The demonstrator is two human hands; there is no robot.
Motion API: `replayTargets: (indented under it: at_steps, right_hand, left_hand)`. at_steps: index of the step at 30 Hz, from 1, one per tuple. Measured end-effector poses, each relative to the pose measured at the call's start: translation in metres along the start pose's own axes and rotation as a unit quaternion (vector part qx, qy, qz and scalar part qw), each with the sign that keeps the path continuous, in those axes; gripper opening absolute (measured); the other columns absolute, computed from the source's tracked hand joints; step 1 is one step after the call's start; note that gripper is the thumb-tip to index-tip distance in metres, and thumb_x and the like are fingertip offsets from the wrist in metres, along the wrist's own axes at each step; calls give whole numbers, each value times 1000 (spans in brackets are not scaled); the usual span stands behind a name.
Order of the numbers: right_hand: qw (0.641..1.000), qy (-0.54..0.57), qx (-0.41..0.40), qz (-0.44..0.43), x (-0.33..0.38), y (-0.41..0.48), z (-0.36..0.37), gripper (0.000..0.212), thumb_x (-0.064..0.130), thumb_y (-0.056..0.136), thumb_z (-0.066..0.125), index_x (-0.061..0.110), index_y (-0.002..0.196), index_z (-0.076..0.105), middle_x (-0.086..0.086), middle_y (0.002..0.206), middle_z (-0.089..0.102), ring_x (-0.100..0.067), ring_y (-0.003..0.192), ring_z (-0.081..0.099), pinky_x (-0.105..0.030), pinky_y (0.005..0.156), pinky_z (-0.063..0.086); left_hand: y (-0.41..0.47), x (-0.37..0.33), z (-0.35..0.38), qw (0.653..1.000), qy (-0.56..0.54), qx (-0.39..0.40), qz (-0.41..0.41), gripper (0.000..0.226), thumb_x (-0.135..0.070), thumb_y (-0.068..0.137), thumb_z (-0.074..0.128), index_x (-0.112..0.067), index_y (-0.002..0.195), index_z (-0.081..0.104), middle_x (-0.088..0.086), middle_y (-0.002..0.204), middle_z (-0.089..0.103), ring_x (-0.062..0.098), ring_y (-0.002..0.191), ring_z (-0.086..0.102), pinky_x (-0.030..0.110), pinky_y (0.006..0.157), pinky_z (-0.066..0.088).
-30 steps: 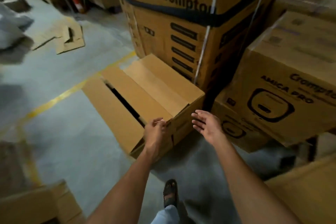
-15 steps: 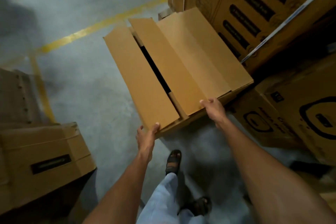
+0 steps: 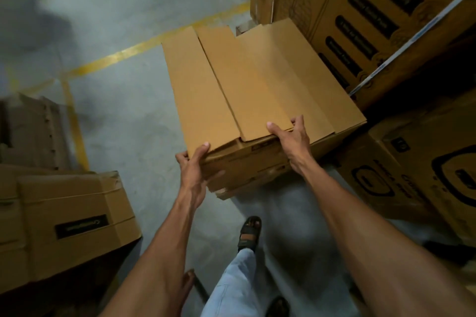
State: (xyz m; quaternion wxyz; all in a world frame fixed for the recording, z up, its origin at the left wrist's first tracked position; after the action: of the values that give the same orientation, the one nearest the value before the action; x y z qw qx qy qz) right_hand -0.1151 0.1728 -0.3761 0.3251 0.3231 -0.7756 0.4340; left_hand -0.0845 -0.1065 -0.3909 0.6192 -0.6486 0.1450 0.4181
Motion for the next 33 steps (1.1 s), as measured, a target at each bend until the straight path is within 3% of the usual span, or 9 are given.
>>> replayTargets:
  at_steps: [3,6,10,13,15,20,24,29,33]
  right_hand:
    - [999,10,-19,-30,11,-23,-13,57,49,89,72,21,125,38,-9,117,53,-26,99,57,-32,62,50]
    - [996,78,-12,-39,9,-55,-26,54,49,86,74,22,116,39,-12,119,55,-29,97,63,-50,66,63]
    - [983,151,-20,-101,25,-108,-60,52,51,83,76,23,110,41,-8,114,63,-30,96,69,-56,66,63]
    - [971,174,-34,-161,41,-153,-95,53,68,69,74,37,98,42,-6,111,64,-29,98,69,-57,70,62]
    - [962,181,-52,-197,49,-184,-123,56,72,65,72,37,98,41,-7,109,65,-30,96,69,-58,70,61]
    - [936,191,-125,-270,63,-268,-205,57,55,82,76,24,115,43,-6,112,63,-24,97,68,-50,74,63]
    - [911,207,-194,-300,49,-327,-270,48,48,86,76,24,114,44,2,109,65,-17,95,68,-36,74,62]
    - [877,230,-278,-317,19,-395,-336,44,43,88,75,22,112,46,4,112,64,-17,101,67,-40,79,61]
    - [851,235,-357,-305,-16,-441,-386,43,41,90,74,20,114,45,5,111,64,-13,98,65,-33,75,58]
  left_hand:
    - [-27,-28,0,998,48,3,50,45,-30,94,71,-17,113,32,6,115,49,24,109,59,58,72,62]
    - [-64,-50,-2,991,84,6,103,45,-30,94,71,-17,114,32,6,114,49,22,106,59,51,68,63]
    - [-125,-72,-2,980,90,19,178,45,-30,94,69,-18,117,33,6,114,52,22,105,61,48,69,63]
    - [-182,-84,3,968,81,42,234,45,-31,95,68,-18,119,33,5,115,52,22,106,62,53,75,62]
    - [-221,-89,8,959,70,61,267,45,-31,95,68,-18,119,33,4,115,54,20,104,64,54,76,62]
    - [-310,-91,26,935,48,120,331,41,-31,95,69,-19,116,35,5,111,56,23,101,67,54,73,62]
    - [-367,-79,50,911,65,182,364,42,-38,93,70,-21,114,38,8,109,59,33,103,68,60,77,61]
    - [-428,-59,91,878,69,276,384,48,-42,88,72,-23,116,38,12,112,58,28,96,68,36,61,60]
    - [-465,-36,134,859,75,336,379,39,-31,95,66,-20,120,38,8,118,58,22,97,69,39,60,61]
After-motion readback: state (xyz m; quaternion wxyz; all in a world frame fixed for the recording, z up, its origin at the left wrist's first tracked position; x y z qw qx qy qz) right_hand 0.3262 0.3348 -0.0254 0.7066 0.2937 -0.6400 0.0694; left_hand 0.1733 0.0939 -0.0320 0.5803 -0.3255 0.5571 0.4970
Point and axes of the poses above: each hand's wrist, its own y-axis towards the middle knuckle, its own z-axis out of the palm, x = y × z, the point moved 8 cm from there along y, towards the middle knuckle
